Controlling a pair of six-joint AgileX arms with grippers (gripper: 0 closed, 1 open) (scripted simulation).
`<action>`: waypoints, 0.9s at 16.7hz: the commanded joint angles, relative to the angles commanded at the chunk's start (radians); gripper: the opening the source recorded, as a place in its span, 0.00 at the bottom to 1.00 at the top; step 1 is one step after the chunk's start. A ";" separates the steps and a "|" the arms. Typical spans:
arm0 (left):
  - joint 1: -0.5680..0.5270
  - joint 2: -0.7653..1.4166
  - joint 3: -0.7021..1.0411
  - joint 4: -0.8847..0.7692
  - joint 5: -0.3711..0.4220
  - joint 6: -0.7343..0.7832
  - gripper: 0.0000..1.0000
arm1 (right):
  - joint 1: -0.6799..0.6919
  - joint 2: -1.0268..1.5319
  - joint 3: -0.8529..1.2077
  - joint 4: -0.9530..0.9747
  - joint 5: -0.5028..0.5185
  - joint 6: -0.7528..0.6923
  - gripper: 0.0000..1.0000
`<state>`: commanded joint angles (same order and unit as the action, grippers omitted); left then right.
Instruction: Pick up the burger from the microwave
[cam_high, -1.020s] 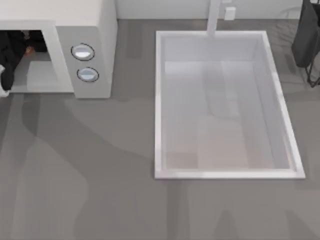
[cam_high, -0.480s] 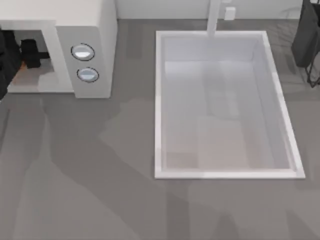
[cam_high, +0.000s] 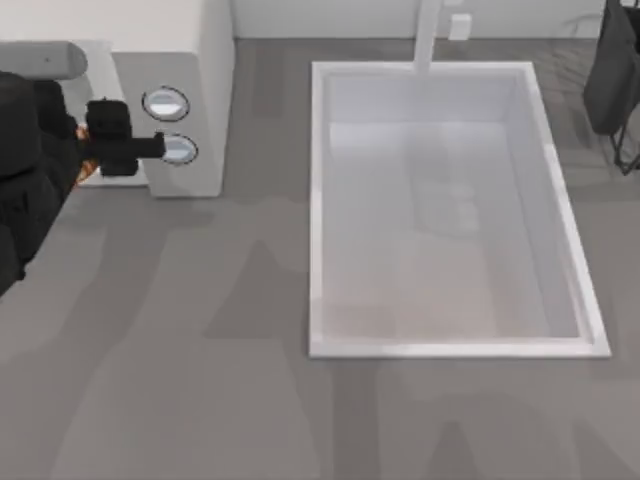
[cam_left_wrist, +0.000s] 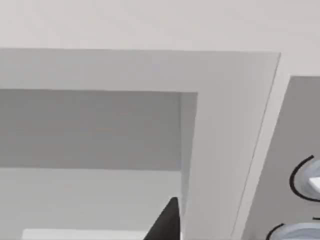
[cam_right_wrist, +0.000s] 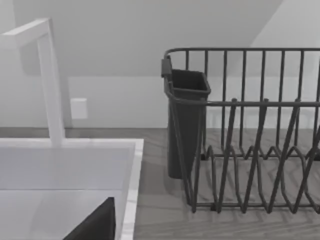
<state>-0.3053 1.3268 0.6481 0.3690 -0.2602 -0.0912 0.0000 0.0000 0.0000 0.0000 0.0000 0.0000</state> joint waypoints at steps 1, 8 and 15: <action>-0.021 -0.058 -0.053 -0.018 -0.021 -0.007 0.00 | 0.000 0.000 0.000 0.000 0.000 0.000 1.00; -0.074 -0.189 -0.180 -0.066 -0.072 -0.025 0.00 | 0.000 0.000 0.000 0.000 0.000 0.000 1.00; -0.073 -0.072 -0.205 0.049 -0.074 -0.023 0.00 | 0.000 0.000 0.000 0.000 0.000 0.000 1.00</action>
<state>-0.3780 1.2552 0.4432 0.4183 -0.3344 -0.1147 0.0000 0.0000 0.0000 0.0000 0.0000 0.0000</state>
